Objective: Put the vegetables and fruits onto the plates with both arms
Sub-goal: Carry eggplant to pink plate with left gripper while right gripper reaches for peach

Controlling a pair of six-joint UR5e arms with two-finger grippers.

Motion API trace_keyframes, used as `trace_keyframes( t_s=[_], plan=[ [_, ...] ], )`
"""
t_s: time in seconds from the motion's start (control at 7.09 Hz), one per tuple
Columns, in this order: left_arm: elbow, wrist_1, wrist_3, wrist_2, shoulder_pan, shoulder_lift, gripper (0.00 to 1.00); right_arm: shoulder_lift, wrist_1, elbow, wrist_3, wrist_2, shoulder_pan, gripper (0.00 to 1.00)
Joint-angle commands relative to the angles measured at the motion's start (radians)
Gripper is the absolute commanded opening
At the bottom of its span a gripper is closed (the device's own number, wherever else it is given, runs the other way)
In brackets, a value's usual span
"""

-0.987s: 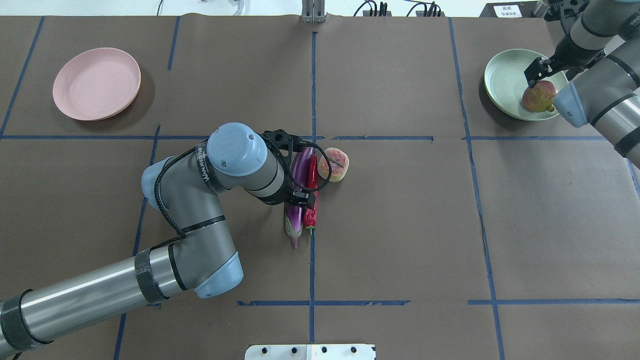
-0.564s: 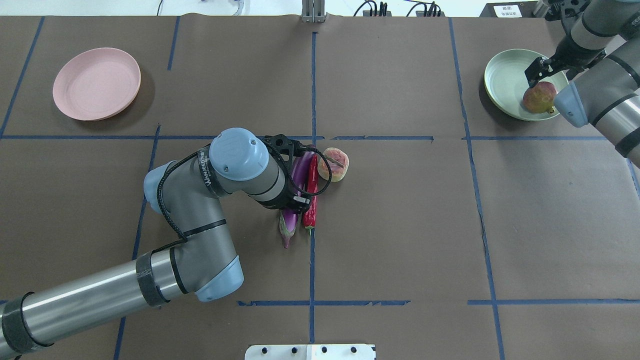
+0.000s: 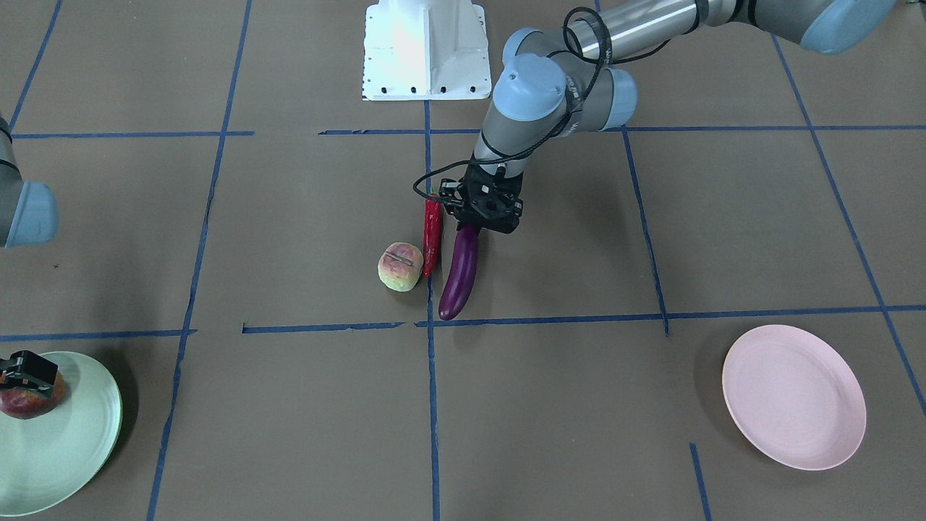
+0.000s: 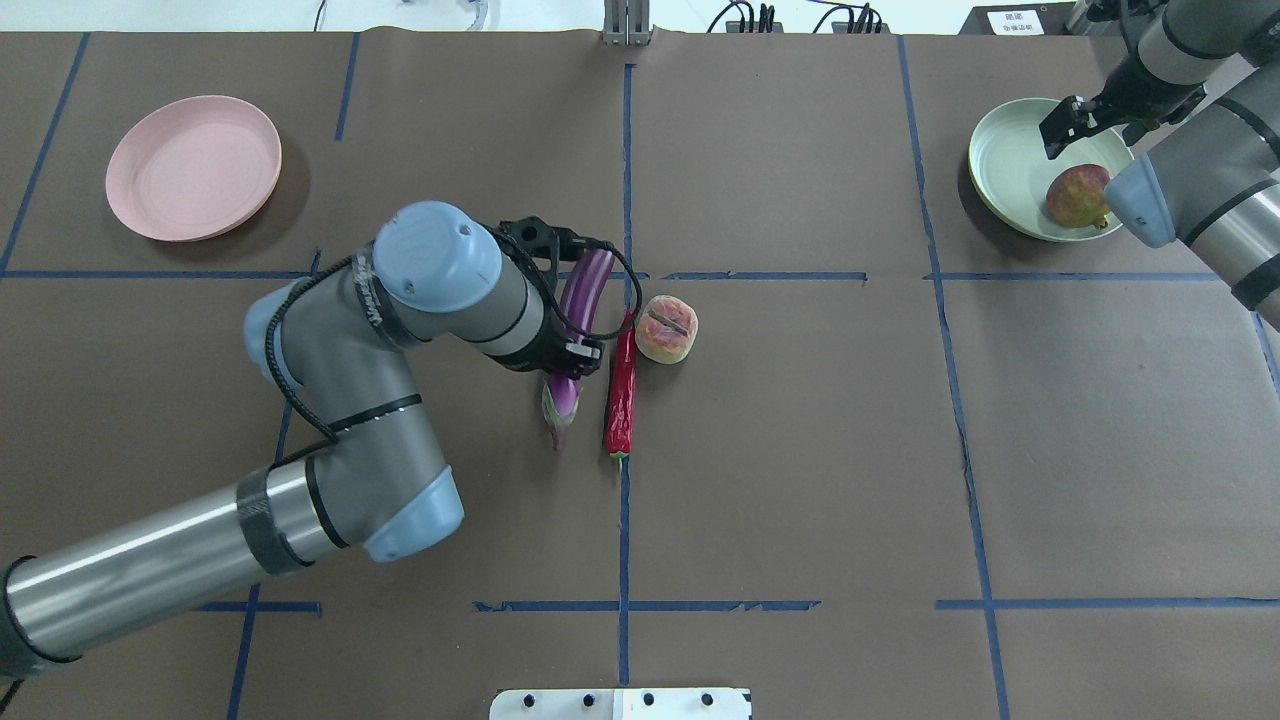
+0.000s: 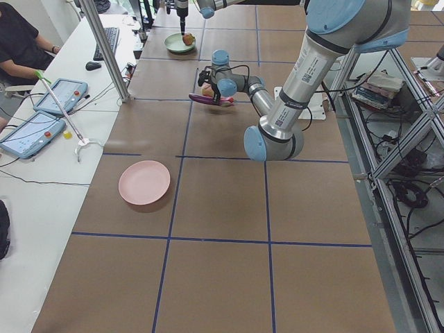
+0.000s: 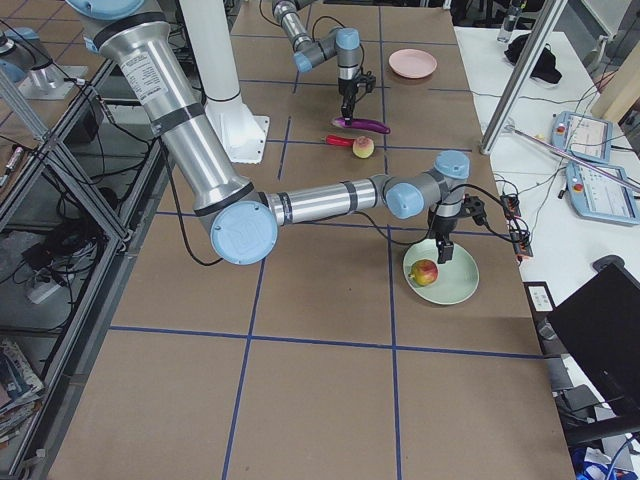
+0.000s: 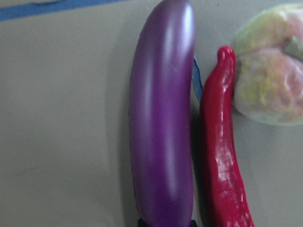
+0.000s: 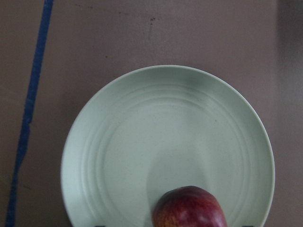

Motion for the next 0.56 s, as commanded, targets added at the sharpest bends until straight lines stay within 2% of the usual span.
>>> trace_keyframes(
  t_s=[0.0, 0.14, 0.28, 0.42],
  plan=[
    [-0.144, 0.009, -0.012, -0.027, -0.201, 0.179, 0.06, -0.007, 0.003, 0.192, 0.338, 0.086, -0.061, 1.0],
    [-0.095, 0.009, 0.0, -0.12, -0.333, 0.222, 0.06, -0.009, 0.003, 0.307, 0.542, 0.068, -0.148, 1.0],
    [0.004, 0.009, 0.112, -0.141, -0.433, 0.227, 0.06, -0.009, 0.001, 0.404, 0.679, 0.009, -0.226, 1.0],
    [0.143, 0.003, 0.252, -0.141, -0.528, 0.226, 0.07, -0.007, 0.001, 0.461, 0.812, -0.116, -0.341, 1.0]
  ],
)
